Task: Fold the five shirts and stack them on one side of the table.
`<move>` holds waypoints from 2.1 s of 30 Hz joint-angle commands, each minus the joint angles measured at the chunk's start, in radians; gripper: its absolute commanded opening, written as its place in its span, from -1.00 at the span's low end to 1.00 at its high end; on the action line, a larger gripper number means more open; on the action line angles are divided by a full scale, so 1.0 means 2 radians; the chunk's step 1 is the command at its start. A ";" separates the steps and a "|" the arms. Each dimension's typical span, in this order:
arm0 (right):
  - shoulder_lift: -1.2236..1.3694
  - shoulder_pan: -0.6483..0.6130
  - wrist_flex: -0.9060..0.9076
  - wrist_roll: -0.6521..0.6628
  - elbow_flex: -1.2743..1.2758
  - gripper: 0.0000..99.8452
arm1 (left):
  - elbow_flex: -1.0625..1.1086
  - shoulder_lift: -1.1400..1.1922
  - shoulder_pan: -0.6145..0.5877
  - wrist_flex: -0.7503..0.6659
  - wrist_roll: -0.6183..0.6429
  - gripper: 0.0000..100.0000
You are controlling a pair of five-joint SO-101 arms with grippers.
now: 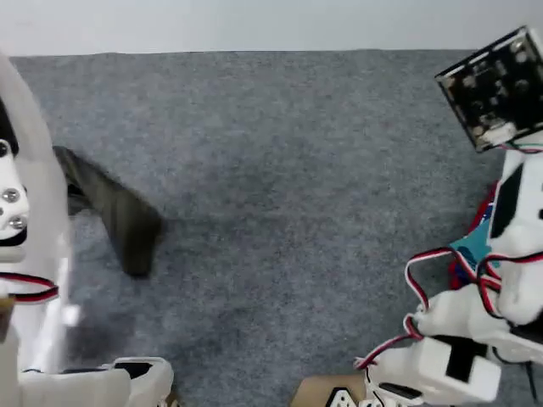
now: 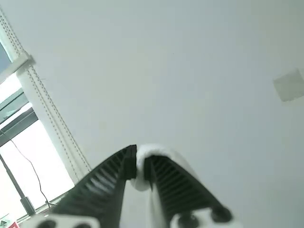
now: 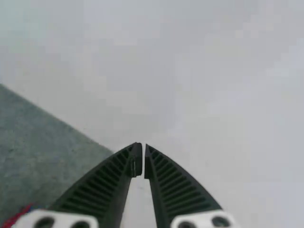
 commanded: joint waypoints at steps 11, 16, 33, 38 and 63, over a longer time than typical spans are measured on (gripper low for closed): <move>-0.118 0.001 0.020 0.002 0.259 -0.98 | 0.081 0.014 0.067 0.006 -0.009 -0.99; -0.166 -0.040 0.020 0.002 0.367 -0.98 | 0.153 0.030 0.074 0.031 -0.010 -0.99; -0.085 -0.306 -0.189 -0.158 0.743 -0.80 | 0.459 0.029 -0.080 0.048 -0.071 -0.99; 0.013 -0.331 -0.274 -0.155 0.742 -0.70 | 0.488 0.029 -0.119 0.052 -0.101 -0.99; 0.287 -0.442 -0.498 -0.084 0.644 -0.56 | 0.490 0.031 -0.249 0.104 -0.196 -0.99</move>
